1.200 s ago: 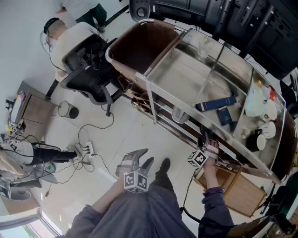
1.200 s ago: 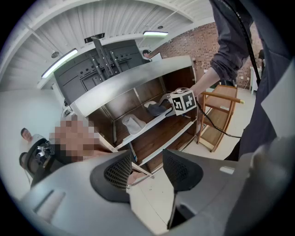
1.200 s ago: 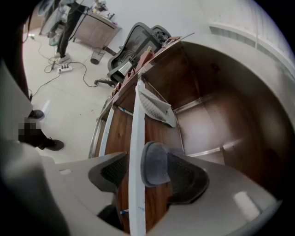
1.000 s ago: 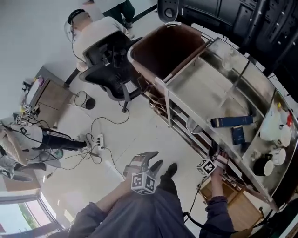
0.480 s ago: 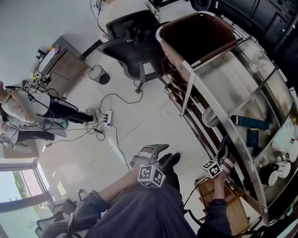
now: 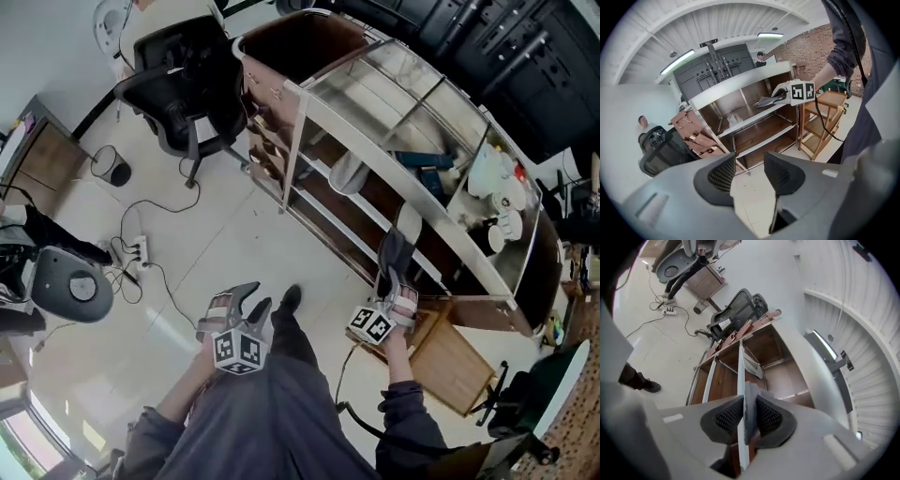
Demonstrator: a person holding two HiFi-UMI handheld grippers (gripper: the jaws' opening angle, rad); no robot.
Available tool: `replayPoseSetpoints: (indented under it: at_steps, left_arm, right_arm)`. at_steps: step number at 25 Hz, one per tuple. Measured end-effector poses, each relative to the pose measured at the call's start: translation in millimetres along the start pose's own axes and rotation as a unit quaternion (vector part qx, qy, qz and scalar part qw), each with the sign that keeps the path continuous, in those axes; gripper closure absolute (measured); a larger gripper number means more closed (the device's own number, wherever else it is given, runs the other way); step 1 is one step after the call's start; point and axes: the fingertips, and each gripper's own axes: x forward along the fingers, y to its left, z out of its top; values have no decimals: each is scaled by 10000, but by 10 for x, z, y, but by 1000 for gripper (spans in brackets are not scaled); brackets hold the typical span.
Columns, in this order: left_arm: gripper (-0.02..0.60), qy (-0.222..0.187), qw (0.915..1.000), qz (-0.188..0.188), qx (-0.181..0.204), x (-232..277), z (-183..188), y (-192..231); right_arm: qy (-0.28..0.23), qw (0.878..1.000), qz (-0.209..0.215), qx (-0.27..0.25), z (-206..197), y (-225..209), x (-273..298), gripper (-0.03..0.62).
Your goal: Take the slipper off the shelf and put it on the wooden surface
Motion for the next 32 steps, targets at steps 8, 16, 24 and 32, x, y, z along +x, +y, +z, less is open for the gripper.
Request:
replayPoseSetpoints:
  at_steps: [8, 16, 24, 32]
  left_arm:
    - [380, -637, 9951, -654, 385, -725, 2, -978]
    - [380, -1067, 9819, -1261, 928, -904, 447, -2074]
    - [380, -896, 9790, -1364, 1224, -936, 850, -3089]
    - [383, -338, 9913, -815, 982, -1066, 1238, -3961]
  right_arm:
    - [322, 9987, -155, 371, -146, 326, -2098, 517]
    - [1196, 9902, -83, 719, -1287, 732, -3302, 517]
    - [1616, 9823, 214, 922, -2848, 1098, -3562, 517]
    - [1325, 9827, 1198, 489, -4207, 1834, -3084, 517]
